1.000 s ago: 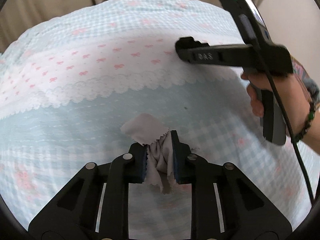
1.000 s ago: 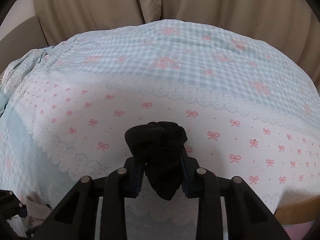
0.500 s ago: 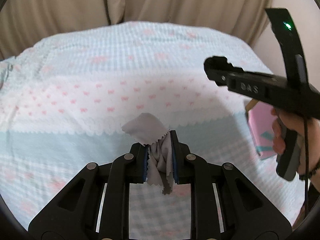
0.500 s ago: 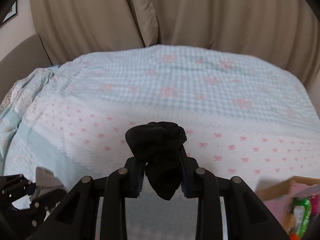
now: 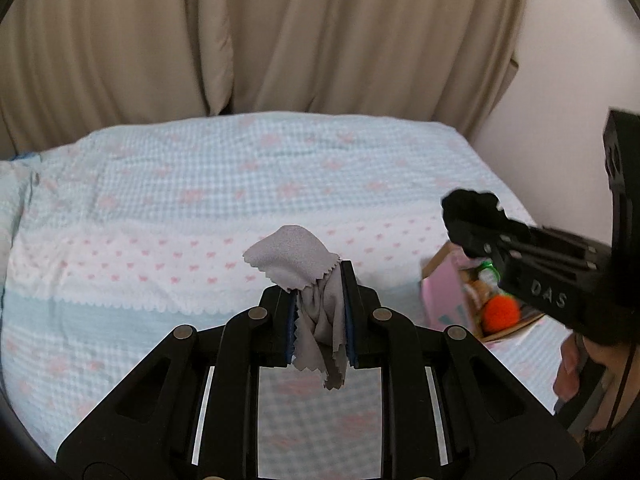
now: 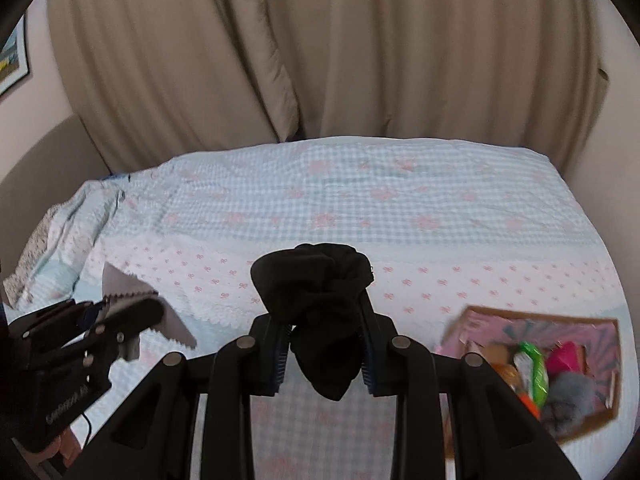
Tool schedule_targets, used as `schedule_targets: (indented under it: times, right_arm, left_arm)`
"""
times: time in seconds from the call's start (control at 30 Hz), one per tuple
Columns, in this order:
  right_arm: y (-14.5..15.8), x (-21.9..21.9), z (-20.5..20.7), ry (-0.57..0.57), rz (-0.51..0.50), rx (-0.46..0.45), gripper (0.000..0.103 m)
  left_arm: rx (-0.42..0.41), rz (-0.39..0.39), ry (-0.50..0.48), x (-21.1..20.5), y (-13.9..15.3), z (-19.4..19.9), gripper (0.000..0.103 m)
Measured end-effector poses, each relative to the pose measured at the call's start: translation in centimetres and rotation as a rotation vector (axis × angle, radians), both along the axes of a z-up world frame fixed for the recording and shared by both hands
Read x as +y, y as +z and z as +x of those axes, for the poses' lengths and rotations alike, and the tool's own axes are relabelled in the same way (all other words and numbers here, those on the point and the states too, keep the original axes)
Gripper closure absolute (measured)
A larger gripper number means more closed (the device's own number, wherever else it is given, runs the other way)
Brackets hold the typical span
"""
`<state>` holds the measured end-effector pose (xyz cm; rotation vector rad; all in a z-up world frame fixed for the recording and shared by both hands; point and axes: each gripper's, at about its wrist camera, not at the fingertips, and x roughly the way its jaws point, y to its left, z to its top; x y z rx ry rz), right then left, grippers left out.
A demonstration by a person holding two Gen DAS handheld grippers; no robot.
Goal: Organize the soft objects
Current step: 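Carry the grey cloth and black scrunchie with both tools over the box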
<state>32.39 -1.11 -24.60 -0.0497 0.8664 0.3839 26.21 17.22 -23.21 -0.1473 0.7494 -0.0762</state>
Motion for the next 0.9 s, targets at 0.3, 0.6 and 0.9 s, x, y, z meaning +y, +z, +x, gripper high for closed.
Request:
schedule_targets:
  times: [0.3,0.6,0.9]
  right_arm:
    - [4.7,-7.9,-2.9,-0.093,-0.002,-0.013,0.076]
    - [6.9,-18.2,-2.6,-0.109,-0.021,0.01,0.076]
    - [5.1,-26.1,0.0,-0.082,-0.038,0.1,0.076]
  left_arm:
    - [-0.018,-0.023,-0.026,-6.7,4.8,-0.6,0.087]
    - [0.039,-0.028,-0.049,-17.1,5.4,0.8,0.087]
    - [0.158,-0.039,-0.044,-25.2,1.2,4.0,0.087]
